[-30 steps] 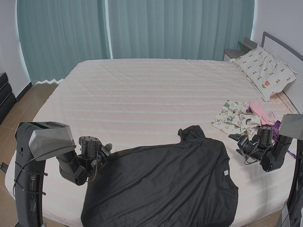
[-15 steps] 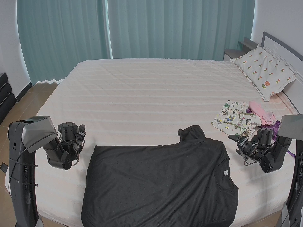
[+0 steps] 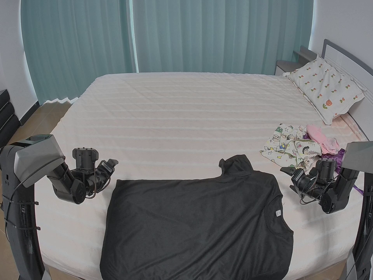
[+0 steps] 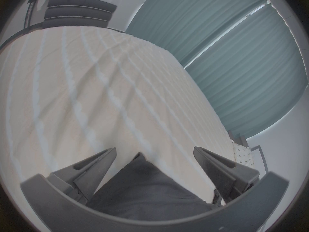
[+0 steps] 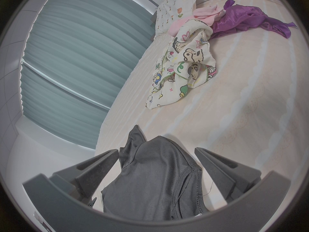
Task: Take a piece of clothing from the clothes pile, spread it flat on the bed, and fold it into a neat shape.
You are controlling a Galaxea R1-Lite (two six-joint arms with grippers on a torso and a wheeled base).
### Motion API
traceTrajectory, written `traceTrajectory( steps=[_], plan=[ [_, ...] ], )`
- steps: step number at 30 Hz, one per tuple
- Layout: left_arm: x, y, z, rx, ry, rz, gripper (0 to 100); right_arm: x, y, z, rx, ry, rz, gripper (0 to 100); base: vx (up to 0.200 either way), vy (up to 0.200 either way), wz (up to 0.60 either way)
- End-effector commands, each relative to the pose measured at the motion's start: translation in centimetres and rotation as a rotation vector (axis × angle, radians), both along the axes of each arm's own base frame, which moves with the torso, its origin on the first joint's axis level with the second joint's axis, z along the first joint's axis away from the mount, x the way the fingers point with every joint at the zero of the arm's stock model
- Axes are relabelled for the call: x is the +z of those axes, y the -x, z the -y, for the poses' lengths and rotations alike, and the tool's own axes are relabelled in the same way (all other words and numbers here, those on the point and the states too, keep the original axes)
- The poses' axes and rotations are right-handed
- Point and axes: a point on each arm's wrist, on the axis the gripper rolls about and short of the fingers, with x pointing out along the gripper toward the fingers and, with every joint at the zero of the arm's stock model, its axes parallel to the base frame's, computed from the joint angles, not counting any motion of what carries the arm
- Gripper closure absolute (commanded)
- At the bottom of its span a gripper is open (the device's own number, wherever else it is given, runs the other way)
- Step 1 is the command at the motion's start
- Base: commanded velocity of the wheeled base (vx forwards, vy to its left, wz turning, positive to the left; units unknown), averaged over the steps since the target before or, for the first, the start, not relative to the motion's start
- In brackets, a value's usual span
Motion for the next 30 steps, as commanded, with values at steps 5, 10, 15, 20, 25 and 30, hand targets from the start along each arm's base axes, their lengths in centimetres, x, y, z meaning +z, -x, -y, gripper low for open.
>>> traceTrajectory(
  steps=[5, 10, 15, 20, 25, 30],
  plan=[
    [-1.8, -1.8, 0.9, -0.070, -0.073, -0.010, 0, -0.6, 0.0, -0.1, 0.003, 0.007, -0.014, 0, 0.000, 0.000, 0.00],
    [-2.9, -1.7, 1.1, -0.097, -0.108, -0.028, 0, -0.6, 0.1, -0.6, 0.017, 0.009, -0.019, 0, 0.000, 0.000, 0.00],
    [-3.9, -1.9, 1.3, -0.113, -0.123, -0.044, 0, -0.7, 0.2, -0.7, 0.022, 0.016, -0.018, 0, 0.000, 0.000, 0.00],
    [-4.6, -2.1, 1.9, -0.140, -0.145, -0.053, 0, -0.6, 0.1, -0.8, 0.020, 0.018, -0.016, 0, 0.000, 0.000, 0.00],
    [-4.8, -1.9, 2.5, -0.155, -0.148, -0.058, 0, -0.6, 0.1, -0.8, 0.022, 0.022, -0.013, 0, 0.000, 0.000, 0.00],
    [-4.7, -2.1, 2.4, -0.146, -0.168, -0.052, 100, -0.5, 0.1, -0.8, 0.022, 0.022, -0.011, 0, 0.000, 0.000, 0.00]
  ],
)
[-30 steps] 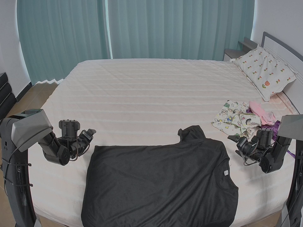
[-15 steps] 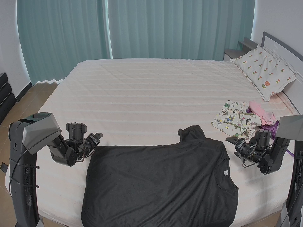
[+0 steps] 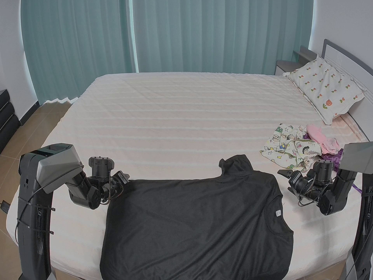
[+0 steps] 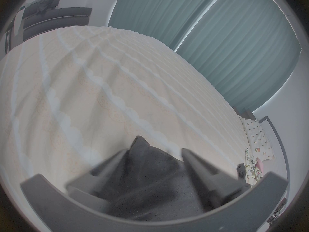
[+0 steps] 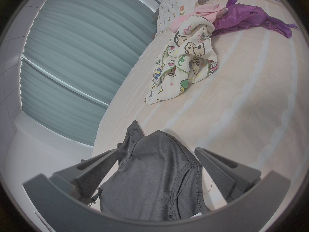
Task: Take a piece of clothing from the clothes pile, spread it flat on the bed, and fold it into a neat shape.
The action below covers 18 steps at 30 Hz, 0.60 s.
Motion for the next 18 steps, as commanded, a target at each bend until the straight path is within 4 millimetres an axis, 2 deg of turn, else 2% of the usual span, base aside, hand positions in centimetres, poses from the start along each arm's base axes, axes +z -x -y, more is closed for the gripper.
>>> traceTrajectory(
  steps=[1, 5, 7, 10, 16, 18],
  plan=[
    [-0.1, -0.1, 0.0, 0.008, -0.007, 0.002, 100, 0.0, 0.0, 0.0, 0.001, 0.000, 0.001, 0, 0.000, 0.000, 0.00],
    [0.5, -1.1, -1.1, 0.087, -0.033, 0.043, 100, 0.5, -0.3, 0.1, 0.001, 0.003, 0.022, 0, 0.000, 0.000, 0.00],
    [0.9, -2.1, -2.2, 0.180, -0.060, 0.084, 100, 1.5, -0.8, 0.4, -0.003, 0.014, 0.065, 0, 0.000, 0.000, 0.00],
    [0.9, -2.4, -2.8, 0.233, -0.041, 0.103, 100, 2.1, -1.2, 0.2, 0.004, 0.017, 0.091, 0, 0.000, 0.000, 0.00],
    [0.9, -2.4, -3.5, 0.258, -0.030, 0.104, 100, 1.5, -2.1, -1.1, 0.041, 0.019, 0.101, 0, 0.000, 0.000, 0.00],
    [0.6, -2.3, -3.6, 0.259, -0.031, 0.095, 100, 1.2, -3.2, -1.3, 0.048, 0.024, 0.122, 0, 0.000, 0.000, 0.00]
  ],
)
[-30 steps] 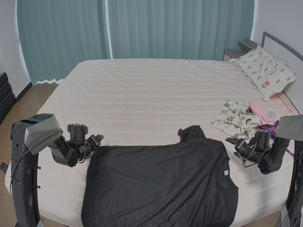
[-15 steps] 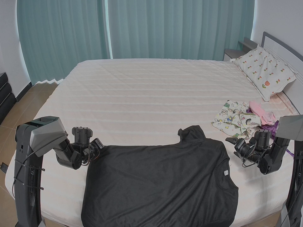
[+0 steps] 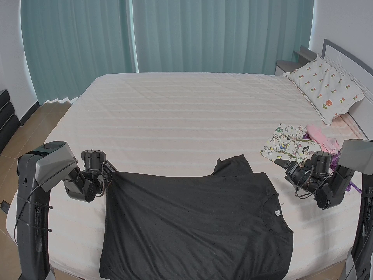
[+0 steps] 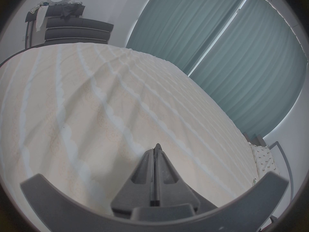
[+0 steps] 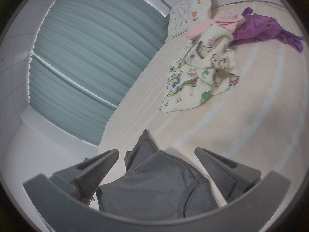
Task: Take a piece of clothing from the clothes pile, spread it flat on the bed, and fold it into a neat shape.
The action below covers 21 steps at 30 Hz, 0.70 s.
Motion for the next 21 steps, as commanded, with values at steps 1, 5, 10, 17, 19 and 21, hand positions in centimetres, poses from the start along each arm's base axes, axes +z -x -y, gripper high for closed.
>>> traceTrajectory(
  steps=[1, 5, 10, 17, 19, 21],
  plan=[
    [-0.6, 0.1, -0.3, 0.007, 0.002, -0.014, 100, -0.9, -2.1, -0.5, 0.018, 0.006, 0.030, 0, 0.000, 0.000, 0.00],
    [-0.8, 0.2, -0.1, 0.015, 0.022, -0.013, 100, -2.1, -4.4, -2.1, 0.057, 0.010, 0.048, 0, 0.000, 0.000, 0.00],
    [-0.8, 0.3, -0.1, 0.028, 0.051, -0.005, 100, -3.9, -6.9, -3.9, 0.126, 0.086, 0.021, 0, 0.000, 0.000, 0.00],
    [-0.9, 0.4, 0.0, 0.024, 0.053, -0.003, 100, -5.1, -7.3, -4.5, 0.170, 0.157, 0.025, 0, 0.000, 0.000, 0.00],
    [-0.9, 0.4, 0.0, 0.026, 0.051, 0.005, 100, -5.0, -7.5, -4.5, 0.169, 0.160, 0.034, 0, 0.000, 0.000, 0.00],
    [-1.0, 0.4, 0.0, 0.026, 0.051, 0.005, 100, -5.2, -7.6, -4.4, 0.169, 0.159, 0.029, 0, 0.000, 0.000, 0.00]
  ],
)
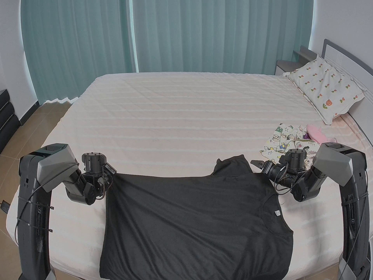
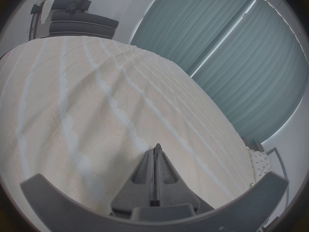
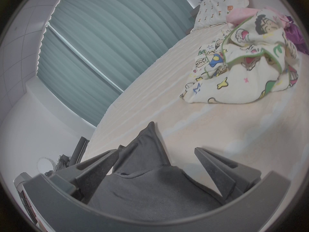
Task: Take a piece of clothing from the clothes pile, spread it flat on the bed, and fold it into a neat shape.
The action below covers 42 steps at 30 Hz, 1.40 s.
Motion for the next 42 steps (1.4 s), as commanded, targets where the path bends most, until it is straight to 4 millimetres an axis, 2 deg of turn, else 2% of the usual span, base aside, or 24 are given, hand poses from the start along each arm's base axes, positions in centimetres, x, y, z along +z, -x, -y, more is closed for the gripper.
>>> traceTrajectory(
  steps=[1, 4, 5, 12, 18, 28, 31, 36, 42],
  plan=[
    [-0.1, 0.0, 0.0, 0.002, -0.002, -0.001, 100, -1.2, -0.3, -0.1, 0.003, 0.001, -0.017, 0, 0.000, 0.000, 0.00],
    [-0.2, 0.0, 0.0, 0.002, -0.002, -0.002, 100, -1.2, -0.4, 0.0, 0.001, 0.001, -0.015, 0, 0.000, 0.000, 0.00],
    [-0.2, 0.0, 0.0, 0.002, -0.002, -0.002, 100, -1.2, -0.4, 0.0, 0.000, 0.002, -0.013, 100, 0.000, 0.000, 0.00],
    [-0.2, 0.0, 0.0, 0.002, -0.002, -0.001, 100, -1.6, 0.5, 0.2, -0.005, 0.003, -0.036, 100, 0.000, 0.000, 0.00],
    [-0.2, -0.1, 0.0, 0.002, -0.002, 0.002, 100, -1.1, 0.9, 0.5, -0.011, 0.000, -0.006, 100, 0.000, 0.000, 0.00],
    [0.5, -0.6, 0.1, 0.006, -0.004, 0.088, 100, -0.1, -0.2, 1.9, -0.050, -0.015, 0.076, 100, 0.000, 0.000, 0.00],
    [0.8, -0.6, 0.1, 0.013, -0.006, 0.115, 100, 0.5, -1.1, 2.5, -0.118, -0.011, 0.118, 100, 0.000, 0.000, 0.00],
    [1.1, -0.8, 0.0, 0.026, -0.011, 0.145, 100, 1.8, -2.5, 2.7, -0.200, -0.072, 0.204, 100, 0.000, 0.000, 0.00],
    [1.0, -1.7, 0.1, 0.026, -0.008, 0.186, 100, 1.8, -3.0, 2.7, -0.215, -0.077, 0.250, 100, 0.000, 0.000, 0.00]
  ],
)
